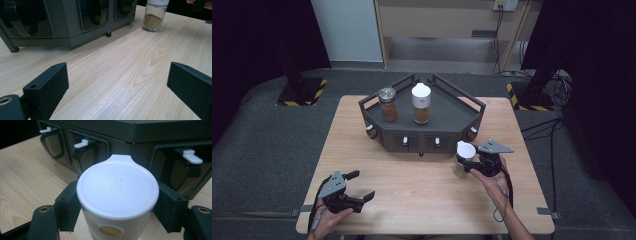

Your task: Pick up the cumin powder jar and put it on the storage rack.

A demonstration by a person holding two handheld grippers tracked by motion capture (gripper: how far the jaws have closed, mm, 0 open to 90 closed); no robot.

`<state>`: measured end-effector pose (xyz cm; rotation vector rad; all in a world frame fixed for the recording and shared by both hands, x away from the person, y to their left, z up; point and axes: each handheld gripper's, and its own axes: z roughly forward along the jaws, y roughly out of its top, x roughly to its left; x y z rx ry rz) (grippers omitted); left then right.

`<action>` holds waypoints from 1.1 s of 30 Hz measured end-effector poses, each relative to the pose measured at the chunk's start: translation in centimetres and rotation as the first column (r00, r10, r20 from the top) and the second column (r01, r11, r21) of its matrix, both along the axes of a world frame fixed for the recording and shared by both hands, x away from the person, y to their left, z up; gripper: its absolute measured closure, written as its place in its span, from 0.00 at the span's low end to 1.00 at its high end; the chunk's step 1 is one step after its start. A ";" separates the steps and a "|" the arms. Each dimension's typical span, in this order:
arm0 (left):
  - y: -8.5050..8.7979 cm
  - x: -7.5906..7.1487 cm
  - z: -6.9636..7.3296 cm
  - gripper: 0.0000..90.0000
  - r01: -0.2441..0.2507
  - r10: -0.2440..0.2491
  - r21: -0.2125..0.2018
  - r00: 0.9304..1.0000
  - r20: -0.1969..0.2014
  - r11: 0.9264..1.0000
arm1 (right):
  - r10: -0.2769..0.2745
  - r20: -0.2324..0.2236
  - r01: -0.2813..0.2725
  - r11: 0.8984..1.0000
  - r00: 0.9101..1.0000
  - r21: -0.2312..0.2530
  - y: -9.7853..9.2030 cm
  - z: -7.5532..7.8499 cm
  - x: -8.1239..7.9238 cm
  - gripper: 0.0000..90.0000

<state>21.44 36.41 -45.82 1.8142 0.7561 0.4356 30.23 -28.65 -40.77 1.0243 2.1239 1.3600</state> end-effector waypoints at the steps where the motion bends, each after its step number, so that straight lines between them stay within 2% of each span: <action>1: 0.0 0.0 0.0 0.03 0.001 -0.001 0.000 1.000 0.000 1.000 | -0.004 0.008 0.004 1.000 1.000 -0.017 0.2 0.2 -0.2 0.34; 11: 0.0 0.0 0.0 0.03 0.001 -0.001 0.000 1.000 0.000 1.000 | 0.003 0.004 -0.003 1.000 1.000 -0.017 0.0 0.5 -0.4 0.34; 16: 0.0 0.0 0.0 0.03 0.001 -0.001 0.001 1.000 0.000 1.000 | 0.018 0.004 -0.018 1.000 1.000 -0.021 -0.1 1.3 -0.4 0.34; 33: 0.0 0.0 0.0 0.03 0.003 -0.003 0.003 1.000 0.000 1.000 | 0.093 -0.025 -0.094 0.995 0.995 -0.027 0.9 7.1 -0.3 0.34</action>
